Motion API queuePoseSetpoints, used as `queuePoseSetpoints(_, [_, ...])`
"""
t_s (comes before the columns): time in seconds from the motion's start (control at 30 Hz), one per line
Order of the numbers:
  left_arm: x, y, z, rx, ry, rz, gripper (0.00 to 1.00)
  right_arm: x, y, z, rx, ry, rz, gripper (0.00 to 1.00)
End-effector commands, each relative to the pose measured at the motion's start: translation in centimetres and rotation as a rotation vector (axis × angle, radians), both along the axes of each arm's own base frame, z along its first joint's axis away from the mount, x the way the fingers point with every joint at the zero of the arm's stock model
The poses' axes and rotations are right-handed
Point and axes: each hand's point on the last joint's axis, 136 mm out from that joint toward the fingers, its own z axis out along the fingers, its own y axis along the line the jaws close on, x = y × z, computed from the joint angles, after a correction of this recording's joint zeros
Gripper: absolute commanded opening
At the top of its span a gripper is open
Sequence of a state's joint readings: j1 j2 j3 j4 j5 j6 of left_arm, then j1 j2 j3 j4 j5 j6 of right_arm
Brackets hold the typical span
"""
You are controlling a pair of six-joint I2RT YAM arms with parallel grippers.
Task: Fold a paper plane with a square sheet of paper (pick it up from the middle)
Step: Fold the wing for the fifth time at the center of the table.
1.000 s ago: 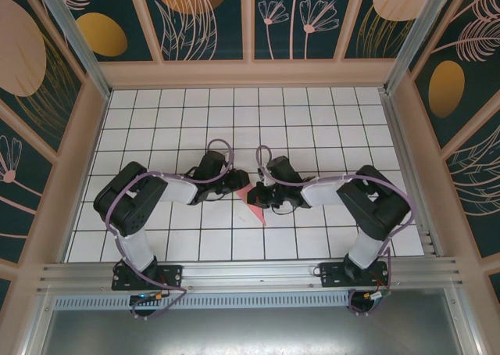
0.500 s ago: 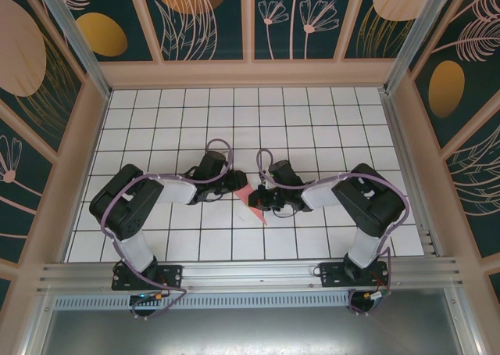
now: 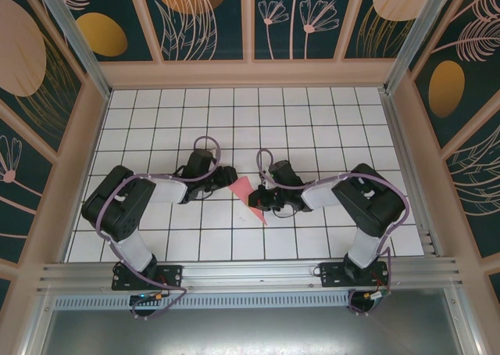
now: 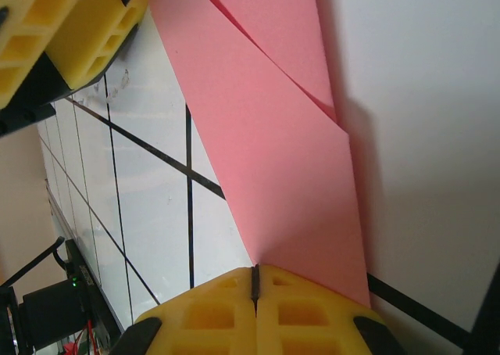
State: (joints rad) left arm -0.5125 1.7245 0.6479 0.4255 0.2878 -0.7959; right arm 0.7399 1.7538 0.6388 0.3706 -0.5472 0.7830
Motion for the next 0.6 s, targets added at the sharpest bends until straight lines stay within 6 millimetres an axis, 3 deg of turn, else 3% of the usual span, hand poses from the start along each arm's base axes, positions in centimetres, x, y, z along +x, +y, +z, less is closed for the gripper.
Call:
queuePoseSetpoints(0.0, [-0.1,2.8,-1.8,0.080,0.021,0.050,0.40,-3.1,-4.2,-5.4,-0.213,0.150,-0.024,0.00])
queuePoseSetpoints(0.1, [0.0,3.0,-1.7,0.079,0.021,0.056,0.40,-3.1,-4.1,-5.3,-0.212,0.149,-0.023,0.00])
queuePoseSetpoints(0.4, [0.3,2.6,3.8,0.010,-0.066,0.056,0.43,-2.2,-3.3,-4.7,-0.182,0.153,-0.060,0.00])
queuePoseSetpoints(0.57, [-0.4,2.5,5.9,-0.044,-0.065,0.073,0.42,-0.5,-2.6,-3.9,-0.137,0.180,-0.185,0.00])
